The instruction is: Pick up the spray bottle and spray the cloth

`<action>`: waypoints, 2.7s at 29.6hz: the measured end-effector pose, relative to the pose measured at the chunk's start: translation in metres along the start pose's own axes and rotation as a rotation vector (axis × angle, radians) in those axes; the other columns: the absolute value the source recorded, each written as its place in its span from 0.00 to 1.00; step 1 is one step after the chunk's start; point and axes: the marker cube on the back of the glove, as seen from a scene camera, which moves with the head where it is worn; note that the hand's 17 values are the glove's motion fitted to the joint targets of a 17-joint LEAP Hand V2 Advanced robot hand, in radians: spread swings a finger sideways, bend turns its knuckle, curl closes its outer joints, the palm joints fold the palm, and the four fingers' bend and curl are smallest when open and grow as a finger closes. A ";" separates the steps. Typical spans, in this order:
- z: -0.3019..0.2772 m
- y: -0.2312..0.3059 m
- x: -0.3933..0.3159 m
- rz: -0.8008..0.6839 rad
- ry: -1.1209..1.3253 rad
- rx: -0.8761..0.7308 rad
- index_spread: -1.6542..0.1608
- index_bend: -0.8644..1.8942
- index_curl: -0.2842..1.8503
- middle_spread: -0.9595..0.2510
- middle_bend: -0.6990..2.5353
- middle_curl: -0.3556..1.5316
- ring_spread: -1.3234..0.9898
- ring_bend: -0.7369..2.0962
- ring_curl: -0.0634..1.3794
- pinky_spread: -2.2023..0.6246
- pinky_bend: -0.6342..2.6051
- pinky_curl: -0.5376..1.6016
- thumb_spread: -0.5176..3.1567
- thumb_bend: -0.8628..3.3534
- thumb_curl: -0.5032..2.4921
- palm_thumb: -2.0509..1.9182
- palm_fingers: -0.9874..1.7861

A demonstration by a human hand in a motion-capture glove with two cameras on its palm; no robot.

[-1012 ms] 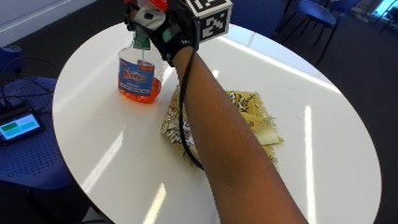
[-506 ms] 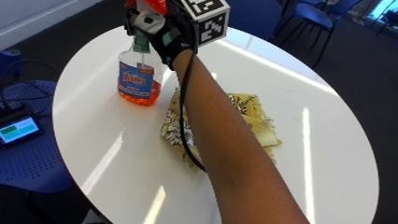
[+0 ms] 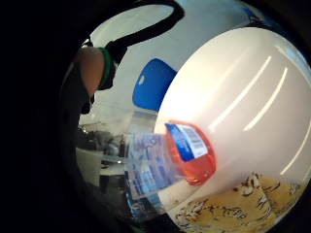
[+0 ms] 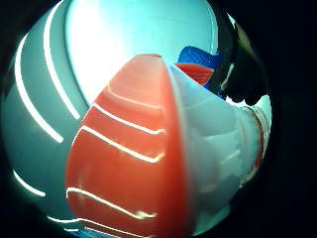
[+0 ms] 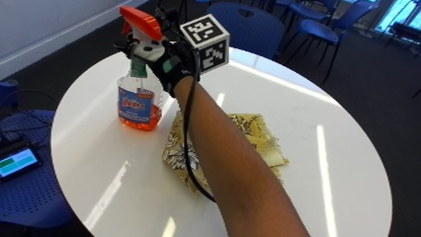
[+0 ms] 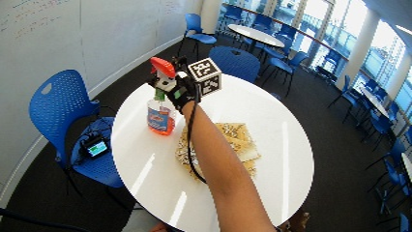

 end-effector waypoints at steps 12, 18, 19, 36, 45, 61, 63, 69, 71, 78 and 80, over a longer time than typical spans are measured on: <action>-0.003 0.004 -0.006 0.029 0.089 -0.015 0.72 0.28 0.33 0.67 0.28 0.42 0.50 0.45 0.38 0.82 0.32 0.47 0.35 0.19 0.38 0.72 0.47; -0.011 0.014 -0.006 0.013 0.177 0.018 0.71 0.30 0.26 0.73 0.28 0.41 0.53 0.42 0.33 0.84 0.36 0.47 0.36 0.19 0.36 0.70 0.38; -0.012 0.016 -0.008 0.007 0.200 0.021 0.71 0.31 0.25 0.74 0.28 0.40 0.53 0.42 0.33 0.85 0.37 0.47 0.36 0.19 0.35 0.70 0.37; -0.014 0.110 -0.092 -0.276 0.657 -0.082 0.70 0.35 0.21 0.78 0.30 0.40 0.55 0.43 0.29 0.86 0.36 0.44 0.37 0.20 0.31 0.67 0.38; 0.018 0.176 -0.100 -0.389 0.826 -0.225 0.69 0.36 0.21 0.76 0.31 0.39 0.55 0.44 0.28 0.87 0.34 0.43 0.37 0.20 0.30 0.67 0.40; 0.011 0.256 -0.110 -0.445 1.004 -0.253 0.69 0.36 0.22 0.75 0.31 0.38 0.55 0.42 0.27 0.87 0.33 0.42 0.38 0.20 0.29 0.67 0.42; 0.013 0.258 -0.114 -0.454 1.013 -0.259 0.68 0.37 0.22 0.75 0.31 0.38 0.54 0.42 0.26 0.87 0.33 0.42 0.38 0.20 0.29 0.67 0.42; 0.017 0.263 -0.115 -0.460 1.025 -0.278 0.68 0.36 0.22 0.75 0.31 0.38 0.54 0.42 0.26 0.87 0.32 0.41 0.38 0.20 0.29 0.66 0.43; 0.018 0.264 -0.114 -0.458 1.029 -0.275 0.68 0.36 0.22 0.75 0.31 0.38 0.54 0.42 0.26 0.87 0.32 0.41 0.38 0.20 0.28 0.66 0.44; 0.019 0.262 -0.105 -0.438 1.062 -0.279 0.68 0.36 0.22 0.74 0.31 0.38 0.54 0.41 0.26 0.86 0.32 0.41 0.38 0.20 0.28 0.66 0.45; 0.019 0.261 -0.104 -0.435 1.057 -0.287 0.68 0.36 0.23 0.74 0.31 0.38 0.55 0.41 0.26 0.86 0.31 0.41 0.38 0.20 0.28 0.66 0.45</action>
